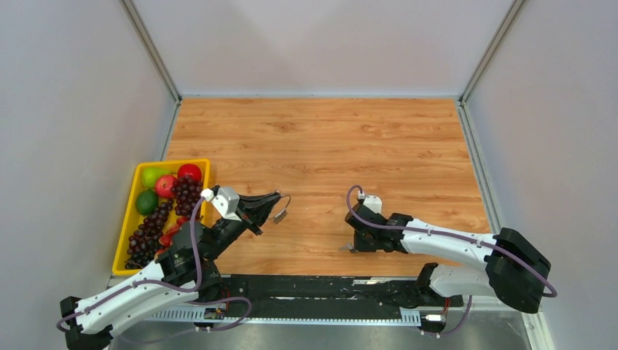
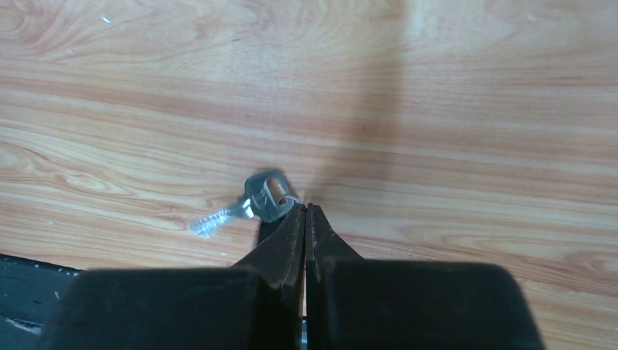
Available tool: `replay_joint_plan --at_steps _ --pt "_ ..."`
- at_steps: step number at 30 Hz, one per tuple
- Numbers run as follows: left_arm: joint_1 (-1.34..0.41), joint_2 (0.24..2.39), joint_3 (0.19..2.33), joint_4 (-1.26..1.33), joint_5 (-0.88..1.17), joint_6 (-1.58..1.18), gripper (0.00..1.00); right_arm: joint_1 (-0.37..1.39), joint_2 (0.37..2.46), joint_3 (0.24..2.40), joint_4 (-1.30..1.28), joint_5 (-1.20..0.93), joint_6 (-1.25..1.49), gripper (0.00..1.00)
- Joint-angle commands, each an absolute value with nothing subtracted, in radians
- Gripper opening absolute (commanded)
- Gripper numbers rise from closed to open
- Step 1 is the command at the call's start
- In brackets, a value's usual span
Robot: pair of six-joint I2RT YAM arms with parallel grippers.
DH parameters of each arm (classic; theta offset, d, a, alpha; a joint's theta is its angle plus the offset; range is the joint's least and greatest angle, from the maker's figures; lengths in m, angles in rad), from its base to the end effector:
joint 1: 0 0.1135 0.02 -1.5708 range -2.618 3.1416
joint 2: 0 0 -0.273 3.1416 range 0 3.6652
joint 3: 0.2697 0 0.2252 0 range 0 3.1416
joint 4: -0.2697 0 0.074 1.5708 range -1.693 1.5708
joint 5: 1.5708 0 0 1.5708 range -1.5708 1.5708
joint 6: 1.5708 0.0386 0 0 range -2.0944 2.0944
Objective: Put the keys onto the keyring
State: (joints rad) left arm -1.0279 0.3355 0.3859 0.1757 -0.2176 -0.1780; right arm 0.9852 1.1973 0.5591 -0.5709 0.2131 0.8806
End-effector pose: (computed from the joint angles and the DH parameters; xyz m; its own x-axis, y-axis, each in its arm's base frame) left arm 0.0510 -0.0683 0.2993 -0.0148 -0.3101 -0.9506 0.7364 0.6398 -0.2202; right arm 0.1008 0.1372 0.1821 -0.9253 -0.0316 -0.3778 -0.0936 0.9847 0.1469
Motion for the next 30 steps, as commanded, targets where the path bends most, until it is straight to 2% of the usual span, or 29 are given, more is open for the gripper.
replay_joint_plan --at_steps 1,14,23,30 --pt "-1.032 0.34 0.416 0.215 -0.208 -0.189 0.0 0.989 1.198 0.609 -0.561 0.21 0.859 0.0" --pt "-1.032 0.32 0.411 0.204 -0.233 -0.187 0.0 0.991 1.147 0.81 -0.614 0.329 0.778 0.0" --pt "-1.031 0.31 0.407 0.196 -0.233 -0.191 0.0 0.993 1.144 0.812 -0.621 0.332 0.746 0.0" --pt "-1.031 0.312 0.405 0.201 -0.235 -0.192 0.0 1.032 1.203 0.766 -0.642 0.417 0.791 0.0"
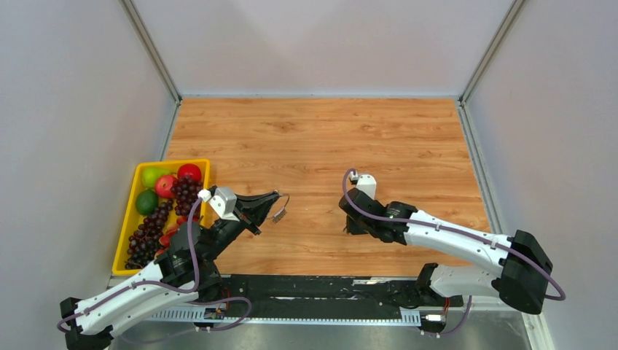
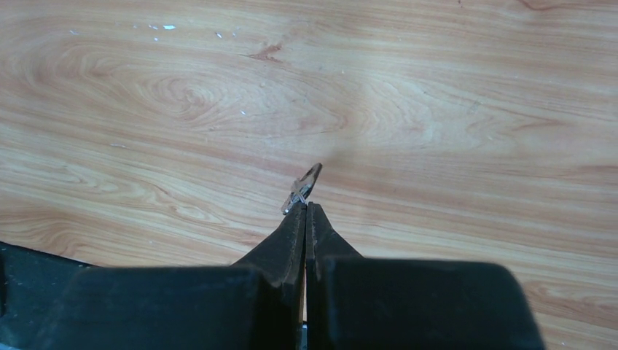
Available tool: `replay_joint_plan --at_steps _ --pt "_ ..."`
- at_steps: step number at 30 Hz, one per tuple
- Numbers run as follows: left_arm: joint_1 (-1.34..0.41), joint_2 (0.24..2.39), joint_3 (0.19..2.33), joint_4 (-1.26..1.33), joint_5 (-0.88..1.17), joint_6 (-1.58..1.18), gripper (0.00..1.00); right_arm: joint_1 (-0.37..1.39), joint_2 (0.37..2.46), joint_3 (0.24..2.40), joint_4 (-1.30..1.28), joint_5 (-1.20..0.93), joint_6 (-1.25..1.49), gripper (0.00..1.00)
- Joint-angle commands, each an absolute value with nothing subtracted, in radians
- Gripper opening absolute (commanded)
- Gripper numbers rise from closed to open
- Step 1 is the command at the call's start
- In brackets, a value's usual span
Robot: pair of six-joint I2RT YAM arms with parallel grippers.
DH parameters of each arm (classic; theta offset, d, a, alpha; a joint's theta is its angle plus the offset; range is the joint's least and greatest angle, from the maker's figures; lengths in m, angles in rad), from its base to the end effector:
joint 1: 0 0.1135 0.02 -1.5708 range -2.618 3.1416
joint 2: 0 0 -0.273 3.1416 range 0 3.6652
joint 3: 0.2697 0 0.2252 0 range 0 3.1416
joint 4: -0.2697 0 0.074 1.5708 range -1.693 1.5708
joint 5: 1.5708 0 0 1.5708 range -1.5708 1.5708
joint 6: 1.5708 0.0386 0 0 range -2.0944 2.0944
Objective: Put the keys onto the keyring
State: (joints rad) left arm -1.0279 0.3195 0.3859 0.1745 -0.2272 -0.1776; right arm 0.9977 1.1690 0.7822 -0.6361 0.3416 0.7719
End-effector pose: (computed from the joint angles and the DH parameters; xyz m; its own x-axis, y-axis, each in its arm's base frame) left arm 0.0497 -0.0655 0.3001 -0.0061 -0.3231 -0.9464 0.7316 0.6437 -0.2244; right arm 0.1163 0.1563 0.2442 -0.8179 -0.0553 -0.5727 -0.1766 0.9714 0.1584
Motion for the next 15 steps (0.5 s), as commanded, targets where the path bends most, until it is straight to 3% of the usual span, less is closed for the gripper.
replay_joint_plan --at_steps 1,15 --pt "-1.031 0.316 0.406 0.202 -0.234 -0.192 0.0 1.046 1.219 0.763 -0.639 0.435 0.799 0.0" --pt "-1.031 0.325 0.407 0.198 -0.233 -0.193 0.0 1.16 1.308 0.78 -0.562 0.456 0.805 0.0"
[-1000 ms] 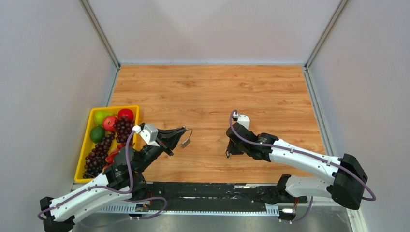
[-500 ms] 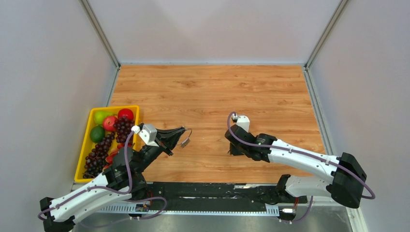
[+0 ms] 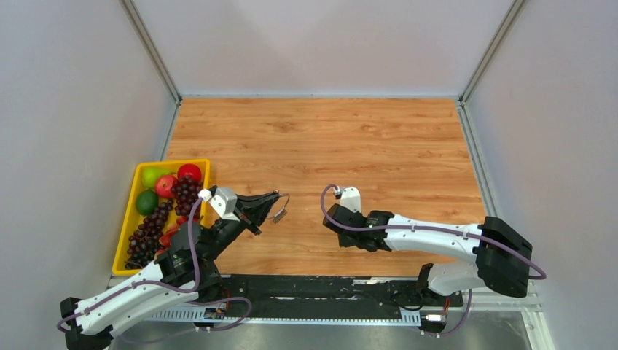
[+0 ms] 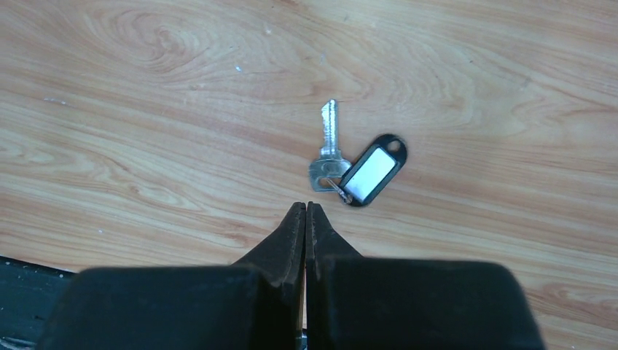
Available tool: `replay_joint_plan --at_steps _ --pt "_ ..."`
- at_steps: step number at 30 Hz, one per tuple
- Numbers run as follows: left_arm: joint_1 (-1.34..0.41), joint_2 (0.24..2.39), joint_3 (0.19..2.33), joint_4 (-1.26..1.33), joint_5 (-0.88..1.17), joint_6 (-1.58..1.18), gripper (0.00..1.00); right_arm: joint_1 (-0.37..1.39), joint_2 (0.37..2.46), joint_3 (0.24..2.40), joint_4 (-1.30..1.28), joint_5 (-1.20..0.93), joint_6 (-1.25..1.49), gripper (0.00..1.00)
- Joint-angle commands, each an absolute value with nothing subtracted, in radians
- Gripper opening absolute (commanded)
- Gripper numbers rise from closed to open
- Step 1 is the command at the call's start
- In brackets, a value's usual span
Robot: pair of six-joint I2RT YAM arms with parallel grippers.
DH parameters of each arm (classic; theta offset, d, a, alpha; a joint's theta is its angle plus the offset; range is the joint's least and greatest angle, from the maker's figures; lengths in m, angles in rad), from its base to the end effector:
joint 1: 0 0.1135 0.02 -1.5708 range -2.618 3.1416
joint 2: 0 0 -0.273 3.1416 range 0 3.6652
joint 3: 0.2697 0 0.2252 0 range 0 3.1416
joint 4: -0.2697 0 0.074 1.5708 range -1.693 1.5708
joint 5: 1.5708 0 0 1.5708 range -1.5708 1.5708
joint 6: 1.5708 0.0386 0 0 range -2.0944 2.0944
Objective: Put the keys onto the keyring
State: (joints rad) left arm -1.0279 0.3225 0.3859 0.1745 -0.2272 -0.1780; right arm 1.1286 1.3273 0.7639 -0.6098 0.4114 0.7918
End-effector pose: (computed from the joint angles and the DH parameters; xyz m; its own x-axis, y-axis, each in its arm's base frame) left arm 0.0500 -0.0660 0.3000 -0.0078 -0.3209 -0.9471 0.7313 0.6441 -0.2243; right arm 0.1047 0.1851 0.2124 -0.8195 -0.2067 -0.5344 -0.2547 0.9669 0.0165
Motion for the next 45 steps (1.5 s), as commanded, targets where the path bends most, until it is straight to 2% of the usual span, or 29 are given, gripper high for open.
replay_joint_plan --at_steps 1,9,11,13,18,29,45 --pt "-1.031 0.325 0.407 0.198 -0.232 -0.193 0.0 1.166 1.297 0.784 -0.561 0.461 0.801 0.0" --pt "-1.031 0.329 0.411 0.198 -0.22 -0.2 0.0 1.175 1.206 0.773 -0.568 0.454 0.754 0.01" --pt "-1.031 0.334 0.411 0.198 -0.216 -0.202 0.0 1.175 1.206 0.765 -0.583 0.456 0.754 0.18" --pt "-1.031 0.336 0.411 0.198 -0.214 -0.204 0.0 1.174 1.203 0.756 -0.594 0.458 0.759 0.28" --pt "-1.032 0.345 0.417 0.199 -0.208 -0.206 0.0 1.166 1.212 0.734 -0.616 0.474 0.769 0.35" --pt "-1.031 0.356 0.416 0.204 -0.205 -0.205 0.0 1.124 1.299 0.73 -0.603 0.446 0.756 0.39" --pt "-1.031 0.338 0.413 0.195 -0.211 -0.204 0.0 1.088 1.367 0.72 -0.529 0.382 0.709 0.35"
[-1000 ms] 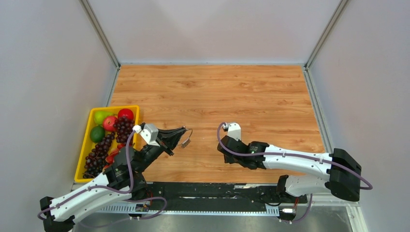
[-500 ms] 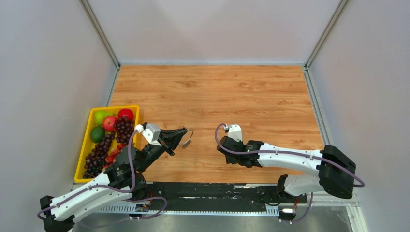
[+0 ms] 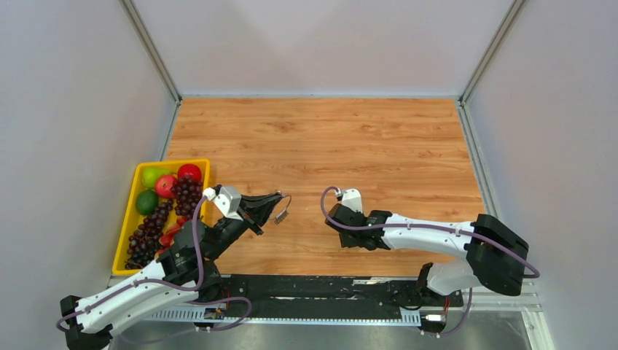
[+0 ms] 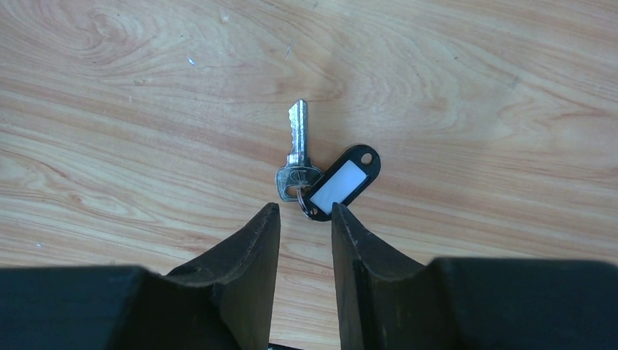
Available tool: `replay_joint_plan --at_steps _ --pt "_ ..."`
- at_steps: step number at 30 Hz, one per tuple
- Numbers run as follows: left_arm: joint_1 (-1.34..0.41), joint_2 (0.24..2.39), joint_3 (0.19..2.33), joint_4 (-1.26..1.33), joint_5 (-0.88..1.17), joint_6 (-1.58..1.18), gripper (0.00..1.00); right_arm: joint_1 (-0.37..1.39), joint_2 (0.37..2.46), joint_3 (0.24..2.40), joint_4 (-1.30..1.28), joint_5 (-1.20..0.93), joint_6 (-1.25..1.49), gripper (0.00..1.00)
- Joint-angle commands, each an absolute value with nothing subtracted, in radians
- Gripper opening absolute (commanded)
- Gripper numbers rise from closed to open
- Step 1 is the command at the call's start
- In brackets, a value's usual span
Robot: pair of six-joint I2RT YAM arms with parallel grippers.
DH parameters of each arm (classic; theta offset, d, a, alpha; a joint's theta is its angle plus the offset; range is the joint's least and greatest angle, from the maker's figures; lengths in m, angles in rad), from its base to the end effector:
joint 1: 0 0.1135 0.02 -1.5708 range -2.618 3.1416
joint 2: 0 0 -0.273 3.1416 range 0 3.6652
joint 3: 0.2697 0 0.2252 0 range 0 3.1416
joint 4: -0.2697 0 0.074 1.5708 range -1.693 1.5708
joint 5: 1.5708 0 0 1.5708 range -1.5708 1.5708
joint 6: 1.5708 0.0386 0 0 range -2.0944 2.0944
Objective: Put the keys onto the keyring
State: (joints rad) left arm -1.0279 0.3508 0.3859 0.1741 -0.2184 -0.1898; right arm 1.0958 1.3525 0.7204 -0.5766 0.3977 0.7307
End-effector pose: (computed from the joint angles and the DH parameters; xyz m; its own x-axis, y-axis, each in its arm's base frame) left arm 0.0525 -0.0708 0.2981 -0.0317 -0.3040 -0.9521 0.7336 0.6400 -0.2287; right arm 0.1095 0.1802 0.1977 -0.8238 -0.2565 -0.5055 -0.2784 0.9599 -0.0333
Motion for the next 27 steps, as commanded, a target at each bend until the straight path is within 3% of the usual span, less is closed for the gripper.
replay_joint_plan --at_steps 1,17,27 --pt "-1.031 0.338 0.413 0.195 -0.211 -0.204 0.0 1.085 1.369 0.72 -0.526 0.379 0.707 0.34" --pt "-1.031 0.333 0.411 0.192 -0.214 -0.202 0.0 1.069 1.394 0.712 -0.51 0.351 0.694 0.23" --pt "-1.031 0.331 0.413 0.189 -0.217 -0.202 0.0 1.056 1.405 0.698 -0.504 0.336 0.689 0.0"
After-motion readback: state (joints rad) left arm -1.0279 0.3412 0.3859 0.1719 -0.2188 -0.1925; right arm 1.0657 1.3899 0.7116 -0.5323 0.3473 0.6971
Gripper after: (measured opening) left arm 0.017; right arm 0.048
